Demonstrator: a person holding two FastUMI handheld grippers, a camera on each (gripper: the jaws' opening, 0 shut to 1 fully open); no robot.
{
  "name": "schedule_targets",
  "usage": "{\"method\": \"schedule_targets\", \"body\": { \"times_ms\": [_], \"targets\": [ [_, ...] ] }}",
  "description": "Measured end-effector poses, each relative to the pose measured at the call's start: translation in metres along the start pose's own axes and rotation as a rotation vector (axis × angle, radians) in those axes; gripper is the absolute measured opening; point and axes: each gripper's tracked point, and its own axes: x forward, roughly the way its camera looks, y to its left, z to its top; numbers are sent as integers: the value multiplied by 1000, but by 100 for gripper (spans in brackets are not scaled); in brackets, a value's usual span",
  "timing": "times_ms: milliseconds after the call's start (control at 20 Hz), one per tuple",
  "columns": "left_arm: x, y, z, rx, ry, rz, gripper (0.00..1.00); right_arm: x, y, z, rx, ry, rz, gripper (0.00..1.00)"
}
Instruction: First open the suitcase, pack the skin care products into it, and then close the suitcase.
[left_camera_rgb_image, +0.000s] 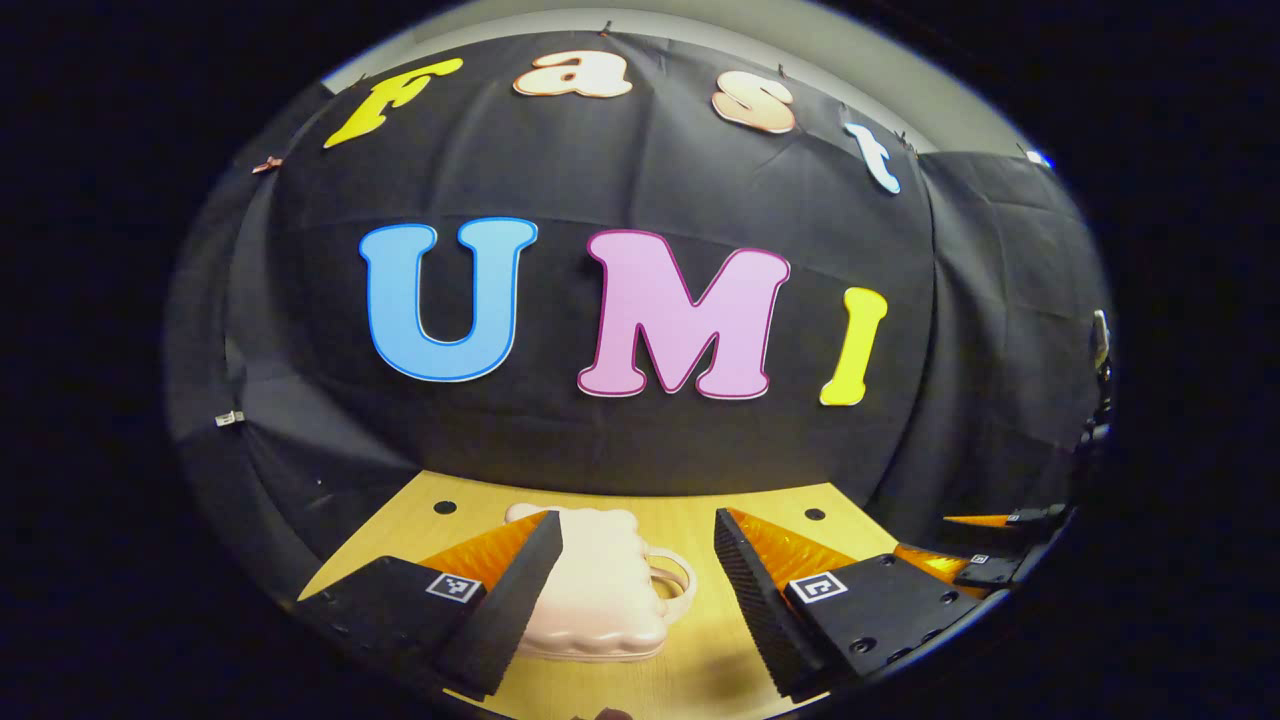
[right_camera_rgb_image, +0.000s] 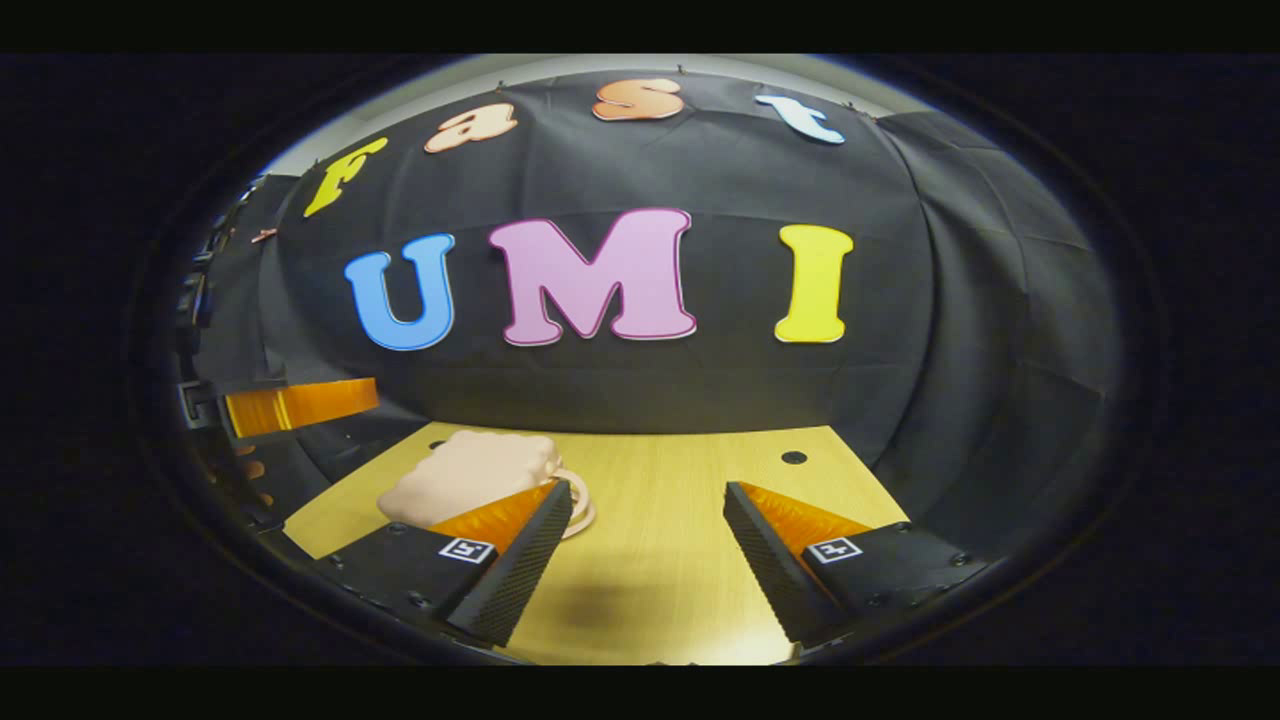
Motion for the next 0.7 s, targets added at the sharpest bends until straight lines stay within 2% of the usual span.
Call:
{"method": "schedule_targets", "body": {
  "times_ms": [100, 200, 350, 700],
  "targets": [
    [-26, 19, -2, -15, -19, 24, 96, -23, 16, 3, 11, -13, 1, 97],
    [-49, 37, -12, 12, -15, 48, 96, -45, 29, 3, 11, -23, 1, 96],
    [-79, 45, -21, 11, -21, 59, 96, -70, 42, -1, 8, -42, -7, 97],
    [-100, 50, -28, 9, -41, 56, 96, -109, 51, -7, -4, -52, -16, 96]
  ]
}}
